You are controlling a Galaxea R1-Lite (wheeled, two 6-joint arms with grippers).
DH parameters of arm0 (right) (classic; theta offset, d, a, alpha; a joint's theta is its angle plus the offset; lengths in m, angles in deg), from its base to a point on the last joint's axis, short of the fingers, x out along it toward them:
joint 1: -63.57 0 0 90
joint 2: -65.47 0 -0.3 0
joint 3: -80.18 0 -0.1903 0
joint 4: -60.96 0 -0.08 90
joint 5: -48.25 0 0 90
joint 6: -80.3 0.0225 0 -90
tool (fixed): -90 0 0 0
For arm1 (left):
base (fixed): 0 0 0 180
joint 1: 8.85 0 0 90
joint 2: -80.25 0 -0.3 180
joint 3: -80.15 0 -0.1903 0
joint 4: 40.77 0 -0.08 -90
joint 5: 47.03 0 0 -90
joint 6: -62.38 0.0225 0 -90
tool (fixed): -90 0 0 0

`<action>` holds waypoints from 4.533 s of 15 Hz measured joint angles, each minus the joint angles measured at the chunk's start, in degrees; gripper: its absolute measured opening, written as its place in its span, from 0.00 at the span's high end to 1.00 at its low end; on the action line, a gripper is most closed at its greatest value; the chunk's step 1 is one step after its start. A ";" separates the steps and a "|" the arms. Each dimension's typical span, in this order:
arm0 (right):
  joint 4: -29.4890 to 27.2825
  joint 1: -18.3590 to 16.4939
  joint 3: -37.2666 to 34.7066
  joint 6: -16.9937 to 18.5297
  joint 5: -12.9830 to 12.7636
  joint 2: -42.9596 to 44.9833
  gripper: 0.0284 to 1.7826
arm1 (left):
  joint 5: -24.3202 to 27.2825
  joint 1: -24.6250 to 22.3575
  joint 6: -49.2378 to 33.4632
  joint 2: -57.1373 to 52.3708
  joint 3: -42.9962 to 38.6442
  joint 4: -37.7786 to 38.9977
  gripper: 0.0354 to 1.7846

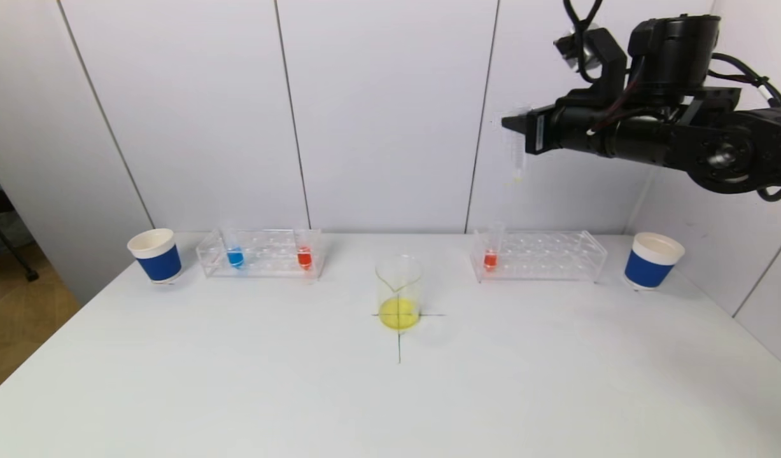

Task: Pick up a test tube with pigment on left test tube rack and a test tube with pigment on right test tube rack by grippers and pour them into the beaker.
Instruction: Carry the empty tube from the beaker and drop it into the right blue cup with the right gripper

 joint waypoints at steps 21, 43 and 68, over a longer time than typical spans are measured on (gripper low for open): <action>0.10 -34.69 6.80 7.75 4.80 -11.85 0.75 | 0.02 0.00 0.02 0.00 0.00 0.00 0.01; 20.25 -35.11 -15.88 6.42 5.16 -13.53 0.75 | 0.00 0.00 0.00 0.00 0.00 0.00 0.01; 27.70 -35.28 -23.77 6.57 6.40 -14.40 0.75 | 0.02 0.00 0.00 0.00 0.00 0.00 0.01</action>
